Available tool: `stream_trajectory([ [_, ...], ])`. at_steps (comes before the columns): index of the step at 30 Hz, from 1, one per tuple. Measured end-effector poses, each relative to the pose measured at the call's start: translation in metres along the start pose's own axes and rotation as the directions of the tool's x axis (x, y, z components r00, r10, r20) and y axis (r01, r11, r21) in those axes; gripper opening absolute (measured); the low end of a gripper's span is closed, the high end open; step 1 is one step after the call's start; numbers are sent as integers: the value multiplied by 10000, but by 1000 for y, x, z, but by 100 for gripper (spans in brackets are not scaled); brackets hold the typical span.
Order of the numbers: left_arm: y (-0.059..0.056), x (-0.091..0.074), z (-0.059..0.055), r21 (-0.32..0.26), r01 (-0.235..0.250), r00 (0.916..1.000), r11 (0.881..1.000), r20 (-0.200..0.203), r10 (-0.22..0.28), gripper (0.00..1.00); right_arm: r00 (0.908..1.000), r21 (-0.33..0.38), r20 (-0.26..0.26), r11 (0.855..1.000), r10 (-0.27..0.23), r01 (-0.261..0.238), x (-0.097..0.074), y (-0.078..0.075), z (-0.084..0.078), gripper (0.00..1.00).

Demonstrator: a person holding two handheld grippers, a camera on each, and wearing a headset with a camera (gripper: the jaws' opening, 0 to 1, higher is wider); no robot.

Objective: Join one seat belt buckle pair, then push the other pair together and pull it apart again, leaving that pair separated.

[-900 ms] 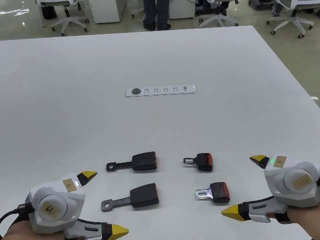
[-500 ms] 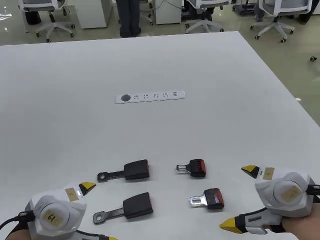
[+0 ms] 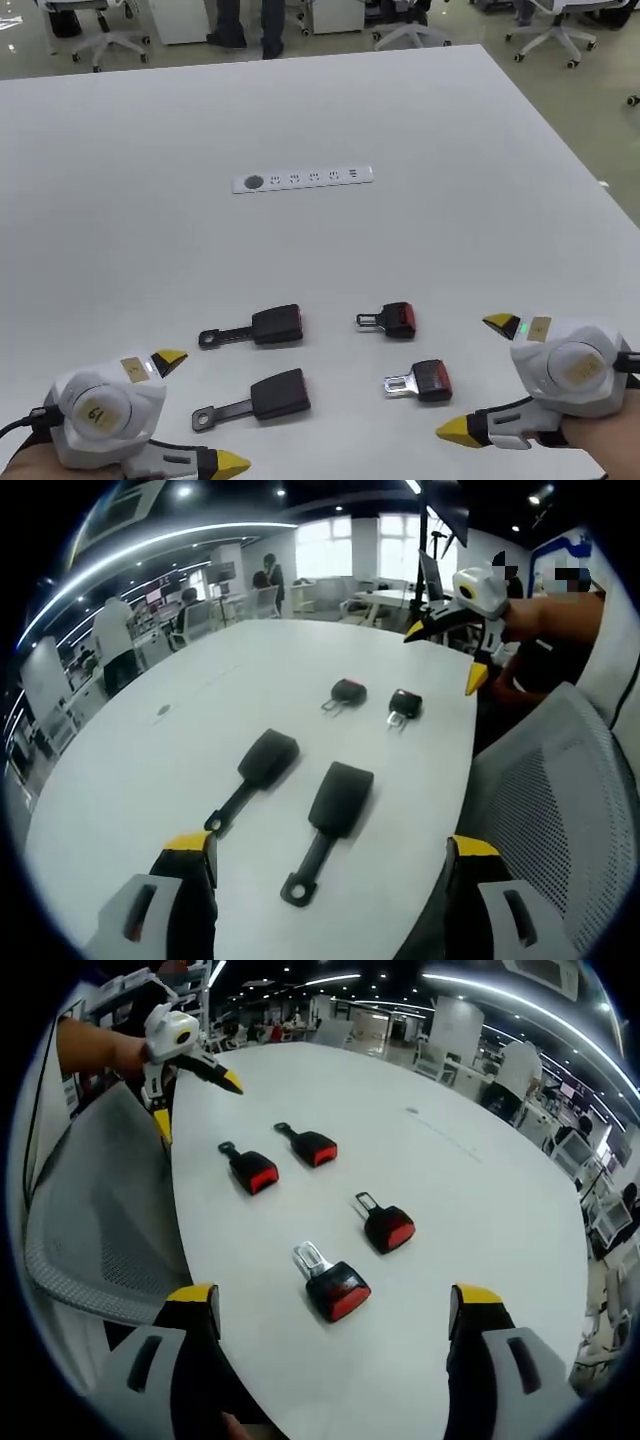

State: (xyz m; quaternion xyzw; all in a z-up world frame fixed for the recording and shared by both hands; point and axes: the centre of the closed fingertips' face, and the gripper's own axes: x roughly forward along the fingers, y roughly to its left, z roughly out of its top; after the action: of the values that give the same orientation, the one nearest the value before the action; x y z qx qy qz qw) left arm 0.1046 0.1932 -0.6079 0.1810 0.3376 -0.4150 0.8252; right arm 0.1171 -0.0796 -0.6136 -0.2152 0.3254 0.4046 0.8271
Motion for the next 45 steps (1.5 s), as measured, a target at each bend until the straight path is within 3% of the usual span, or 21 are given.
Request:
stream_trajectory([
  [3, 0, 0, -4, 423, -4, 9997, 9991, -233, 14, 97, 10000, 27, -9, 10000, 21, -21, 1, 2, 0, 95],
  [19, 8, 0, -6, 226, -413, 9991, 9989, -87, 415, 95, 9996, 211, -40, 9994, -274, 275, 2, -4, 0, 91],
  [45, -1, 0, -8, 673, -356, 9986, 9971, -375, 382, 92, 9995, 81, -130, 9996, -288, 289, 0, -2, 4, 86],
])
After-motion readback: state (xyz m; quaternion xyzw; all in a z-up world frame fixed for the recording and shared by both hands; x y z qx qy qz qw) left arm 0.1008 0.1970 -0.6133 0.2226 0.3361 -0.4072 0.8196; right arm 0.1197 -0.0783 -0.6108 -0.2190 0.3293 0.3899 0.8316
